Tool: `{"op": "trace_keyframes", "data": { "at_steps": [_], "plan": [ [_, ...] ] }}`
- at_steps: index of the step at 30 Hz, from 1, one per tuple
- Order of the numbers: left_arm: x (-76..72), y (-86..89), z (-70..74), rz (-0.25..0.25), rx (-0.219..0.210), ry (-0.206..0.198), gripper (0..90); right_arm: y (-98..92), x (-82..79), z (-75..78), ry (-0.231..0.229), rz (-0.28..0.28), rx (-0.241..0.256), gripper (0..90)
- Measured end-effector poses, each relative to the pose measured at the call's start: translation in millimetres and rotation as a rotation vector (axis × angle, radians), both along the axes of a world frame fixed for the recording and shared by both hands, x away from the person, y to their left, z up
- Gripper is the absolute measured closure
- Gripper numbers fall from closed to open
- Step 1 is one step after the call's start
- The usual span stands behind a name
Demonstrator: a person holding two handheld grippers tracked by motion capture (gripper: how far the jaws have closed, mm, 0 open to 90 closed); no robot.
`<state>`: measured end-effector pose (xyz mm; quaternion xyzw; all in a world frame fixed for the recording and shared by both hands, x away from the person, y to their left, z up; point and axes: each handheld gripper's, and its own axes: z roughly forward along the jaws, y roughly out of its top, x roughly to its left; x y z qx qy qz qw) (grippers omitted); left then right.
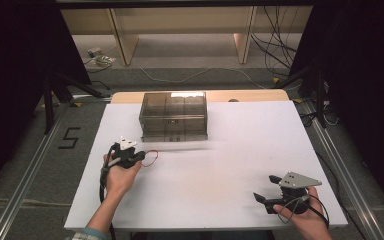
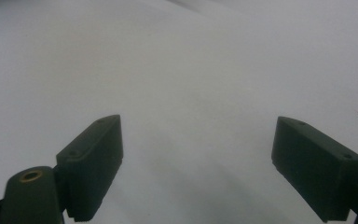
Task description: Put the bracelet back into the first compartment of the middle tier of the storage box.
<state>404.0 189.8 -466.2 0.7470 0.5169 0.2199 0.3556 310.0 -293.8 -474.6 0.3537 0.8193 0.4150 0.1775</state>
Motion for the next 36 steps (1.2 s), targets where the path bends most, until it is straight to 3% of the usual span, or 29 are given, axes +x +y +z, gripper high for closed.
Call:
{"op": "trace_keyframes", "data": {
  "at_steps": [36],
  "plan": [
    [-4.7,-11.0,18.3,-0.032,-0.019,-0.05,88.4,-0.6,0.2,0.1,0.005,-0.005,-0.003,17.2]
  ]
}}
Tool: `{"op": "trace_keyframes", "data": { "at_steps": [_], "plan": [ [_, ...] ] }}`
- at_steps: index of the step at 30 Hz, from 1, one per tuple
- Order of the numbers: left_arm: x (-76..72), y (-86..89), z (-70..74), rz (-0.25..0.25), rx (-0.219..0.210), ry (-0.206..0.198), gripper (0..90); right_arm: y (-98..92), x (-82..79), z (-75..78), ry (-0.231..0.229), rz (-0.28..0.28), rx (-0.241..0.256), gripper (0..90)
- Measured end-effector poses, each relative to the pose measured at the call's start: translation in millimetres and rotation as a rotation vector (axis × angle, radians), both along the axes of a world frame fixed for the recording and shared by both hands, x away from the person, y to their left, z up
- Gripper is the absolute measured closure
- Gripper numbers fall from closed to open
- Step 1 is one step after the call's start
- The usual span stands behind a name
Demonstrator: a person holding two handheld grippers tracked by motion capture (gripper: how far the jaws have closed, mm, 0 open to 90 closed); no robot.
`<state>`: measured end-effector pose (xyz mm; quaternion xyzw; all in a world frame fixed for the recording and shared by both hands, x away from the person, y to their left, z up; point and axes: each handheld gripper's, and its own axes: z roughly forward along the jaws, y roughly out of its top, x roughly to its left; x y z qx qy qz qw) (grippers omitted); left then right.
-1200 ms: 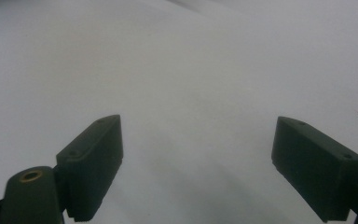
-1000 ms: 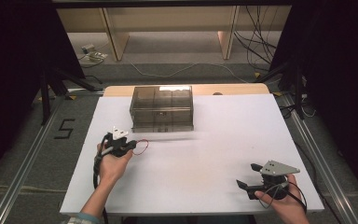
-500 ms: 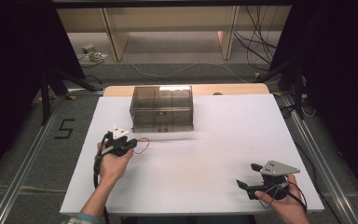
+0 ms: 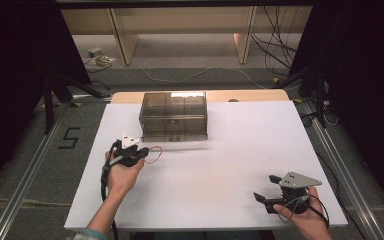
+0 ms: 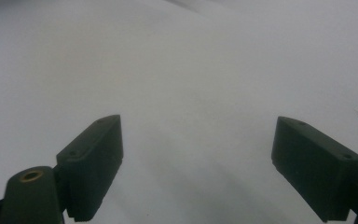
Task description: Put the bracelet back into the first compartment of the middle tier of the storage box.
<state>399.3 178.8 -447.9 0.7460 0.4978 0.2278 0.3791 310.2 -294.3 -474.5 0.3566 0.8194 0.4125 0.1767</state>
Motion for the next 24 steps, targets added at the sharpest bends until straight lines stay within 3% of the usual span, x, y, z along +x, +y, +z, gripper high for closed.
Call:
{"op": "trace_keyframes", "data": {
  "at_steps": [24],
  "plan": [
    [6.0,-12.4,6.8,-0.026,-0.011,-0.014,88.4,-0.5,-0.2,-1.4,-0.002,-0.001,-0.004,17.3]
  ]
}}
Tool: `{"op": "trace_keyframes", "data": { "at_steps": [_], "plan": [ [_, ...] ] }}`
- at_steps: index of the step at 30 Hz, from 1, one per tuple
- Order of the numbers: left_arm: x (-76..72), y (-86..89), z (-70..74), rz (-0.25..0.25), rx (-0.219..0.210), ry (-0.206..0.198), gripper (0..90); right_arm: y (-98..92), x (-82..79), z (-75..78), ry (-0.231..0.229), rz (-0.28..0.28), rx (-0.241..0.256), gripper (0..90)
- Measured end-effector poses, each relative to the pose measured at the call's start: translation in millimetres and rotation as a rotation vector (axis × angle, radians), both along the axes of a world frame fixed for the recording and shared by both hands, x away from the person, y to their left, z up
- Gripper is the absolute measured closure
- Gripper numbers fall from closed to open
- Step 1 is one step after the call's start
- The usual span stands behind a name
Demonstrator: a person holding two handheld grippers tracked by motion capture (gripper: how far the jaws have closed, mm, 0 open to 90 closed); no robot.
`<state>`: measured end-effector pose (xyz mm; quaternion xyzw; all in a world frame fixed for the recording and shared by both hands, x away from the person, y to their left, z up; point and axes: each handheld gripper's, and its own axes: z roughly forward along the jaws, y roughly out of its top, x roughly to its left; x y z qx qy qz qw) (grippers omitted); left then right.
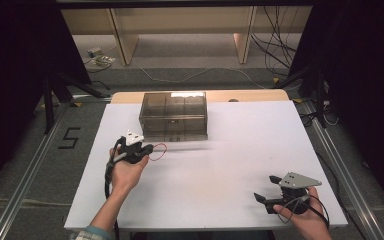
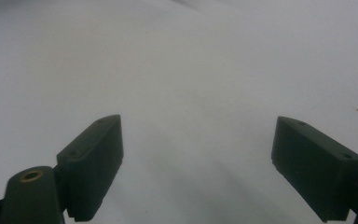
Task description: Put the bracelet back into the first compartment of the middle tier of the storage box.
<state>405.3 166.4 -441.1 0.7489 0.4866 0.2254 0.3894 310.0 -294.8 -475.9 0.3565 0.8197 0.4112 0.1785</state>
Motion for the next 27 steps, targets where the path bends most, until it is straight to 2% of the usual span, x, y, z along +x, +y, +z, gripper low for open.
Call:
{"op": "trace_keyframes", "data": {
  "at_steps": [27],
  "plan": [
    [2.6,-13.0,3.7,-0.029,0.009,-0.001,88.5,1.2,0.2,-0.3,0.002,0.003,0.0,17.0]
  ]
}}
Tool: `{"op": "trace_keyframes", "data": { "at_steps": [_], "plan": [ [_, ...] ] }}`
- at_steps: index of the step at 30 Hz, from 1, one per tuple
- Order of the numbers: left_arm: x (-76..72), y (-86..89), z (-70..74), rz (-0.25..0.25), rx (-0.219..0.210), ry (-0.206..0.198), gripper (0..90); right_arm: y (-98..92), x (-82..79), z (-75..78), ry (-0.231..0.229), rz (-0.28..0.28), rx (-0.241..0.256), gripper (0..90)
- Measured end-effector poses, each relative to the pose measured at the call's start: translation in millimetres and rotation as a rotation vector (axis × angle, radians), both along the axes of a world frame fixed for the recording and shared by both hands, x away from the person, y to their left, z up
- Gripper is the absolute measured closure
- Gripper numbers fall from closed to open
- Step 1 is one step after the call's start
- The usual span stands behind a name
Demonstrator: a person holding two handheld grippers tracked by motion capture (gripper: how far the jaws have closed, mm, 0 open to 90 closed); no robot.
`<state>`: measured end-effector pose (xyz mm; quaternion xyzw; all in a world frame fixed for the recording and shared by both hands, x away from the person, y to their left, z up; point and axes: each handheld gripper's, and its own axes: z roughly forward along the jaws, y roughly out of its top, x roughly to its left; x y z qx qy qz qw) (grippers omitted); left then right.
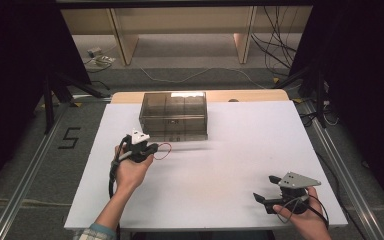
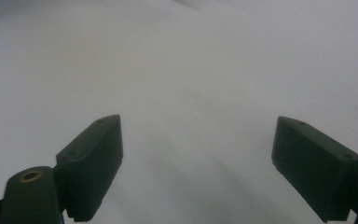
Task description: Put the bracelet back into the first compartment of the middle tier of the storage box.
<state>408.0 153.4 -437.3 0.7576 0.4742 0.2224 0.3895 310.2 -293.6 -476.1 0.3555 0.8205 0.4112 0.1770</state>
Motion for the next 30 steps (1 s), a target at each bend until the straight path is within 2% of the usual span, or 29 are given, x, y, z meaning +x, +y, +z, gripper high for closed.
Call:
{"op": "trace_keyframes", "data": {
  "at_steps": [9,30],
  "plan": [
    [1.1,-4.3,4.6,-0.001,-0.005,-0.014,88.4,-0.5,-0.6,0.1,0.001,-0.001,-0.005,17.1],
    [4.4,-11.1,8.9,-0.01,-0.016,-0.017,88.4,0.3,-0.6,-0.6,-0.002,0.004,-0.001,17.0]
  ]
}}
